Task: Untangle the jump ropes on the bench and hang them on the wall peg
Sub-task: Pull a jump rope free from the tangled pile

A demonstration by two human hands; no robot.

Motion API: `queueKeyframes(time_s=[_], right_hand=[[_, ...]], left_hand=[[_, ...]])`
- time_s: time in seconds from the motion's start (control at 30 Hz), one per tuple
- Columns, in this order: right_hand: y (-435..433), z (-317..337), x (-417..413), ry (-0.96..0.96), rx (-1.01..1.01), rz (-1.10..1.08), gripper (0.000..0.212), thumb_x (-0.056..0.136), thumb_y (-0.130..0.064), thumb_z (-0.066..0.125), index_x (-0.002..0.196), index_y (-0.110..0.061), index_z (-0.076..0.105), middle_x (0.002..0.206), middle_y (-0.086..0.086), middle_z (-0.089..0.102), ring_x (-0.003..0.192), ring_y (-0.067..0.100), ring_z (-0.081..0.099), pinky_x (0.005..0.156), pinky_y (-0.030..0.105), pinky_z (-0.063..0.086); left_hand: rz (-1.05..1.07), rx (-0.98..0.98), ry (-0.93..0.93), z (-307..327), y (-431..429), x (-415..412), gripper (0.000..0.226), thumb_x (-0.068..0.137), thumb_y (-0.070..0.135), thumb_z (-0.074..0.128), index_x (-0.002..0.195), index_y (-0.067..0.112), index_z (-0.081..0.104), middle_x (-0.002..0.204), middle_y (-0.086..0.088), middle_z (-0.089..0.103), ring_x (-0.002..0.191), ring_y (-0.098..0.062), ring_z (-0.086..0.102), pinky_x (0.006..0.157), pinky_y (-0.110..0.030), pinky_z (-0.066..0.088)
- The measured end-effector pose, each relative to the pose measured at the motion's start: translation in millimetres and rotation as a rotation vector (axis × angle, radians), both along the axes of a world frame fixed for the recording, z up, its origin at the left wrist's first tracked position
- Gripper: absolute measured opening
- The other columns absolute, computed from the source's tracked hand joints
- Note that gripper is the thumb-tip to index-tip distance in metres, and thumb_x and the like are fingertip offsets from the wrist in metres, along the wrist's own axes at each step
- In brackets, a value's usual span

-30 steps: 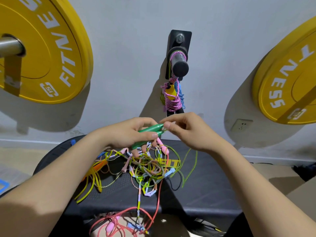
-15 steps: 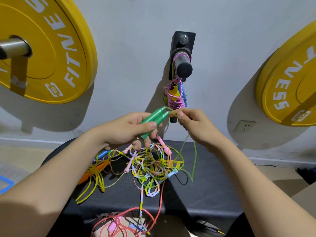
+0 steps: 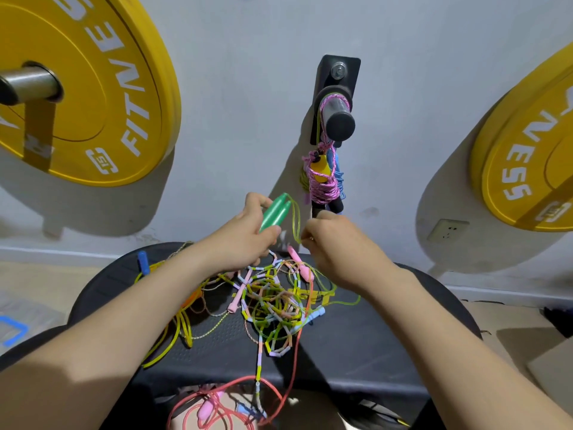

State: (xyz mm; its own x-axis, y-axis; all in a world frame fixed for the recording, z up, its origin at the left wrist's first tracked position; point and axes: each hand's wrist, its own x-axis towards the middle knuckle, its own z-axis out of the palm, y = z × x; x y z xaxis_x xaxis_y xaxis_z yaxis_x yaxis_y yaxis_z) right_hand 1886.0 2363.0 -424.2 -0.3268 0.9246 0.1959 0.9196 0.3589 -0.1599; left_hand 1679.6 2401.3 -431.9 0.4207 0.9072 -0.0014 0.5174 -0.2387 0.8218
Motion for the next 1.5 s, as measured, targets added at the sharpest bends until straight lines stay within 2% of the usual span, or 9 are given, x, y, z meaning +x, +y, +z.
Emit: queueKeyframes(time_s=[0.2, 0.4, 0.6, 0.7, 0.8, 1.07, 1.17, 1.27, 1.5], right_hand=[[-3.4, 4.2, -11.8, 0.041, -0.010, 0.215, 0.012, 0.099, -0.011, 0.063, 0.101, -0.016, 0.074, 0.093, 0.000, 0.054, 0.084, 0.023, 0.059, 0.076, 0.045, 0.051], [-8.9, 8.6, -9.8, 0.128, 0.036, 0.252, 0.015, 0.099, -0.021, 0.067, 0.097, -0.015, 0.081, 0.087, 0.004, 0.065, 0.082, 0.021, 0.062, 0.074, 0.041, 0.050], [-10.7, 15.9, 3.8, 0.188, 0.066, 0.144, 0.035, 0.079, -0.054, 0.086, 0.090, -0.027, 0.068, 0.062, -0.016, 0.058, 0.062, 0.005, 0.054, 0.055, 0.032, 0.043], [-2.8, 16.6, 17.9, 0.348, -0.092, 0.063, 0.042, 0.074, -0.053, 0.091, 0.082, -0.022, 0.064, 0.055, -0.017, 0.054, 0.054, 0.003, 0.047, 0.054, 0.026, 0.033], [5.0, 15.0, 31.7, 0.688, -0.309, 0.150, 0.014, 0.092, -0.020, 0.083, 0.090, -0.011, 0.072, 0.060, -0.017, 0.058, 0.057, 0.001, 0.048, 0.060, 0.020, 0.041], [13.2, 8.7, 38.9, 0.972, -0.257, 0.112, 0.011, 0.099, -0.015, 0.073, 0.100, -0.020, 0.082, 0.093, -0.002, 0.082, 0.085, 0.007, 0.071, 0.081, 0.024, 0.058], [10.4, 9.8, 38.3, 0.809, -0.206, 0.147, 0.034, 0.104, -0.011, 0.066, 0.086, -0.036, 0.083, 0.078, -0.015, 0.074, 0.072, 0.008, 0.057, 0.067, 0.027, 0.049], [4.2, 9.4, 26.2, 0.642, -0.269, 0.150, 0.027, 0.106, -0.014, 0.062, 0.088, -0.017, 0.081, 0.062, -0.011, 0.055, 0.060, 0.006, 0.040, 0.058, 0.026, 0.035], [-26.4, 4.2, -14.9, 0.042, -0.097, 0.259, 0.026, 0.107, -0.029, 0.052, 0.096, -0.010, 0.064, 0.081, 0.009, 0.062, 0.078, 0.033, 0.055, 0.067, 0.045, 0.047]], left_hand=[[-0.214, 0.059, 0.297, 2.0, -13.8, 8.2, 0.035, 0.099, 0.012, 0.055, 0.125, 0.014, 0.033, 0.091, 0.000, 0.050, 0.060, 0.012, 0.054, 0.051, -0.014, 0.038], [-0.239, 0.057, 0.260, 1.0, -13.0, 3.5, 0.032, 0.100, 0.027, 0.067, 0.116, 0.021, 0.041, 0.092, 0.003, 0.059, 0.063, 0.004, 0.055, 0.057, -0.017, 0.045], [-0.400, 0.032, 0.396, 4.1, -16.4, 3.8, 0.038, 0.104, 0.034, 0.062, 0.137, 0.025, 0.046, 0.121, -0.006, 0.063, 0.091, -0.009, 0.066, 0.094, -0.047, 0.053], [-0.463, -0.048, 0.222, 7.7, -16.6, 2.8, 0.020, 0.104, 0.026, 0.067, 0.112, 0.012, 0.055, 0.106, -0.015, 0.065, 0.087, -0.016, 0.065, 0.087, -0.049, 0.054], [-0.499, -0.124, 0.040, 9.9, -15.9, 0.3, 0.020, 0.103, 0.018, 0.069, 0.121, 0.011, 0.069, 0.097, 0.001, 0.075, 0.087, -0.006, 0.069, 0.077, -0.020, 0.055], [-0.352, -0.155, -0.264, 12.1, -11.6, 3.1, 0.022, 0.102, 0.033, 0.067, 0.102, 0.014, 0.055, 0.075, -0.003, 0.055, 0.067, -0.019, 0.043, 0.058, -0.031, 0.032], [-0.215, -0.195, -0.502, 12.6, -11.0, 10.3, 0.019, 0.104, 0.025, 0.058, 0.102, 0.009, 0.048, 0.070, 0.004, 0.066, 0.056, -0.008, 0.043, 0.053, -0.019, 0.035], [0.052, -0.165, -0.567, 5.6, -3.2, 15.8, 0.014, 0.111, 0.022, 0.051, 0.102, 0.012, 0.044, 0.082, -0.013, 0.060, 0.053, -0.008, 0.039, 0.048, -0.018, 0.034], [0.293, 0.265, -0.040, -8.2, 4.4, 11.5, 0.024, 0.108, 0.036, 0.056, 0.106, 0.016, 0.043, 0.080, 0.011, 0.061, 0.072, 0.002, 0.053, 0.057, -0.020, 0.035]])
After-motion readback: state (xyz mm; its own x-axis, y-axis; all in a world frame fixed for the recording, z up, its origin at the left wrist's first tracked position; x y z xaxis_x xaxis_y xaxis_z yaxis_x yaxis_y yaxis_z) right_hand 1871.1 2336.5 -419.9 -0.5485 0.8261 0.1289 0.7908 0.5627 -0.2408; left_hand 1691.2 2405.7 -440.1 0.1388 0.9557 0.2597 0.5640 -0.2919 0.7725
